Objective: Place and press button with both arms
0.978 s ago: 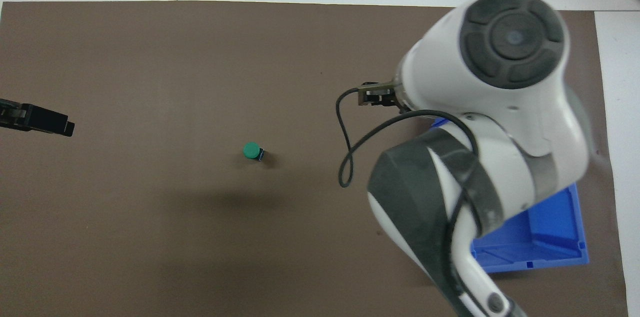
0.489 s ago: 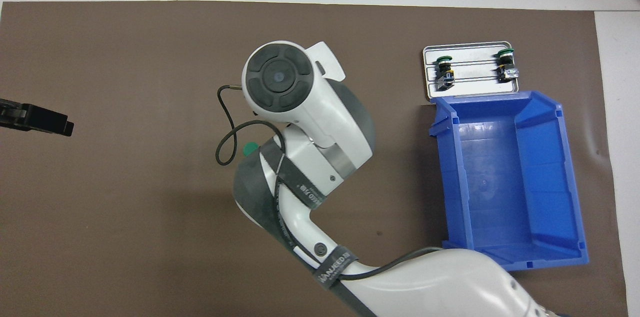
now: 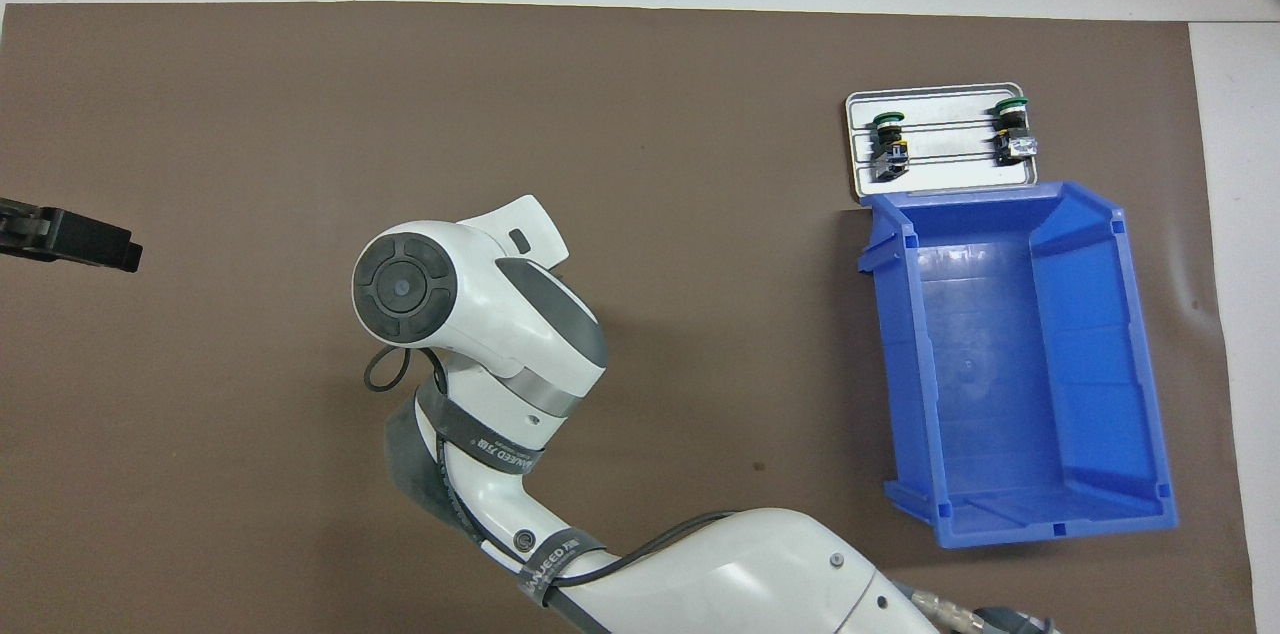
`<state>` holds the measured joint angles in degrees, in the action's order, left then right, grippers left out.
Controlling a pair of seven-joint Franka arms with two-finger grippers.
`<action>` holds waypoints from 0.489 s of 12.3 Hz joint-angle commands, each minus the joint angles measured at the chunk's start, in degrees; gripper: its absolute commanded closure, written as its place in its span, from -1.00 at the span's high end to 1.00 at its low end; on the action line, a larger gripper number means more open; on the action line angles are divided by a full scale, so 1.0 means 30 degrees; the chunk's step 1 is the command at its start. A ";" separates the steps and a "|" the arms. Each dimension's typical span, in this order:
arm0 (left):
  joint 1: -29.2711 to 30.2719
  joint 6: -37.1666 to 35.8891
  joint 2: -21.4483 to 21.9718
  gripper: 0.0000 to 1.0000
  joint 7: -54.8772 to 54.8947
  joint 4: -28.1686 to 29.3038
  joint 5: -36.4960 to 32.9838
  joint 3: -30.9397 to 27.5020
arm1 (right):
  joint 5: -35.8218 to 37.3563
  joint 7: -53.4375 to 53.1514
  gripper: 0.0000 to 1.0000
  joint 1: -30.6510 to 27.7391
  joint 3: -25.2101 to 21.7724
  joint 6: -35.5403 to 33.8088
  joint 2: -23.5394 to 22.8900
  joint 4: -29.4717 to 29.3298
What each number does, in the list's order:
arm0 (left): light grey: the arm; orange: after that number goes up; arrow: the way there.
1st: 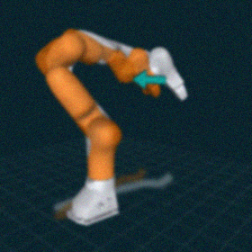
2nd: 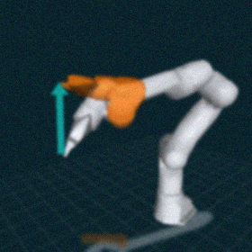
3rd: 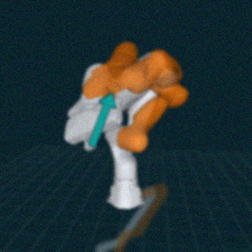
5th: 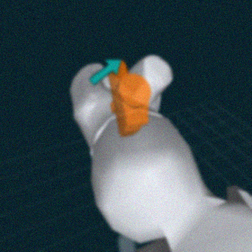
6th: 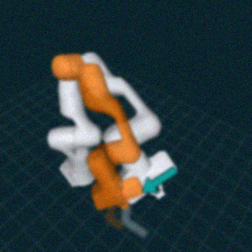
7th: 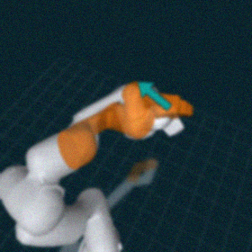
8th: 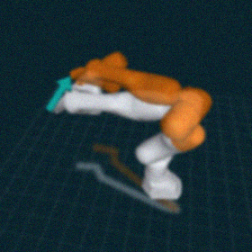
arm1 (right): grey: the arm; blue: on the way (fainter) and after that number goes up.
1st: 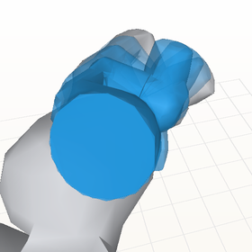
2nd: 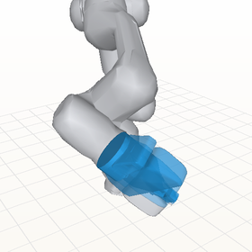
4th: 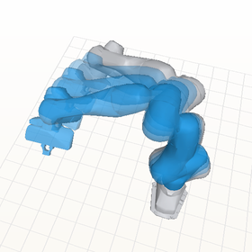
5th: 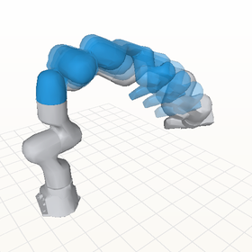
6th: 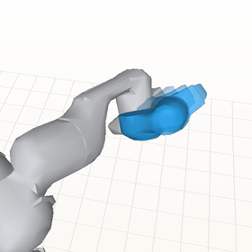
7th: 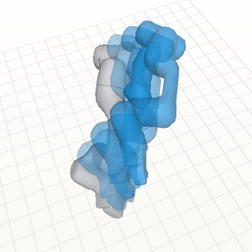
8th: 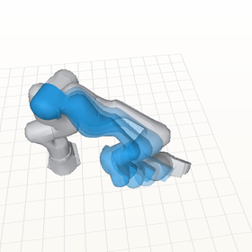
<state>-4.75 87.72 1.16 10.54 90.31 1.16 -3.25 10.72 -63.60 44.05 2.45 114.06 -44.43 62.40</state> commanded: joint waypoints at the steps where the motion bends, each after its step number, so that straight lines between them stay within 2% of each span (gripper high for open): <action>1: 0.0264 0.0173 0.0609 1.00 0.0003 0.0689 -0.0357 0.0235 | 0.0556 -0.0012 0.61 -0.0094 0.0061 0.1962 0.1036 0.2946; 3: 0.0264 0.0173 0.0609 1.00 0.0003 0.0689 -0.0357 0.0206 | 0.0556 0.0427 0.60 -0.0094 0.0061 0.2875 0.1508 0.4186; 6: 0.0264 0.0173 0.0609 1.00 0.0003 0.0689 -0.0357 0.0206 | 0.0585 0.0604 0.57 -0.0036 0.0119 0.2936 0.1538 0.4247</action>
<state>-4.75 87.72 1.19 10.54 90.32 1.14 -3.26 11.15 -62.80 44.06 2.46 121.62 -42.64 71.48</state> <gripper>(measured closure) 0.000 0.203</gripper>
